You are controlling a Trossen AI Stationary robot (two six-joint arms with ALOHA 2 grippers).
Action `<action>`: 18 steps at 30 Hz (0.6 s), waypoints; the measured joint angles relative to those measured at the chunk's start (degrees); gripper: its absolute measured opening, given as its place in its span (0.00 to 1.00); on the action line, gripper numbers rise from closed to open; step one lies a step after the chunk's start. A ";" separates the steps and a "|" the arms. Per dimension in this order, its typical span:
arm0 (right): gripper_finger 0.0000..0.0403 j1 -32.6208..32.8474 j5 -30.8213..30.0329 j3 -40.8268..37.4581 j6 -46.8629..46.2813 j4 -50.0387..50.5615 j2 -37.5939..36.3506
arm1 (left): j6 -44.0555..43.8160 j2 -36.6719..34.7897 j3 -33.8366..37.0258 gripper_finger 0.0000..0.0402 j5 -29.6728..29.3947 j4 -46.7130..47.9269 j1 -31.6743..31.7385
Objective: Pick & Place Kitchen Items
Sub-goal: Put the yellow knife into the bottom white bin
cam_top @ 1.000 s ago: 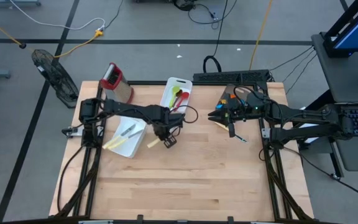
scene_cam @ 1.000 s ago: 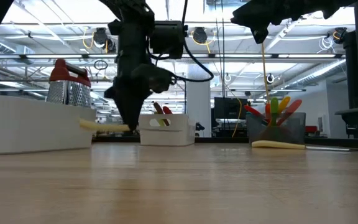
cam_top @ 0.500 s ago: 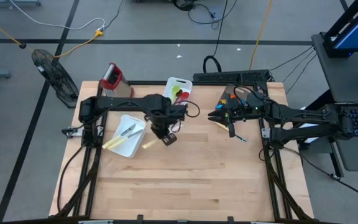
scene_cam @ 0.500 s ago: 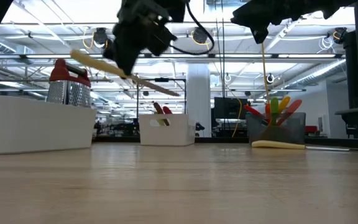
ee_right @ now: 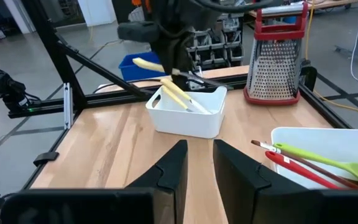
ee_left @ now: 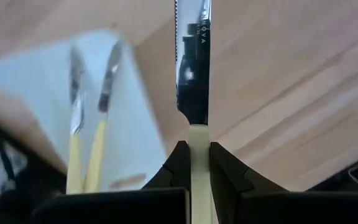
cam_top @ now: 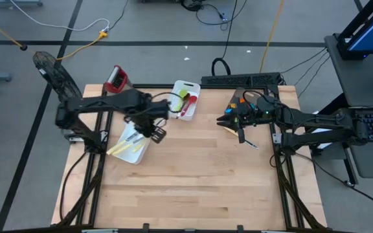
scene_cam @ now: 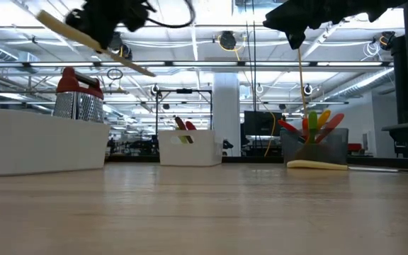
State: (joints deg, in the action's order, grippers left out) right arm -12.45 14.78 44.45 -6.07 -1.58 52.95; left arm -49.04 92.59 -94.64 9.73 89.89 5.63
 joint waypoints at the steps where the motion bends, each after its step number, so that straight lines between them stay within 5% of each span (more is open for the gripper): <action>1: 0.17 0.00 -0.01 0.00 0.29 0.03 0.00 | -2.12 -1.71 1.61 0.04 -0.15 0.10 -0.18; 10: 0.17 0.00 0.02 0.00 1.12 0.04 -0.02 | -17.30 -13.93 17.66 0.04 4.65 0.26 -3.72; 18: 0.17 0.00 0.00 0.00 1.19 -0.25 -0.02 | -16.57 -15.58 28.81 0.04 10.93 0.02 -5.28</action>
State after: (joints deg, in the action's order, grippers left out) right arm -12.45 14.79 44.45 -4.89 -1.83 52.93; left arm -65.61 77.01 -65.82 20.66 89.91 0.35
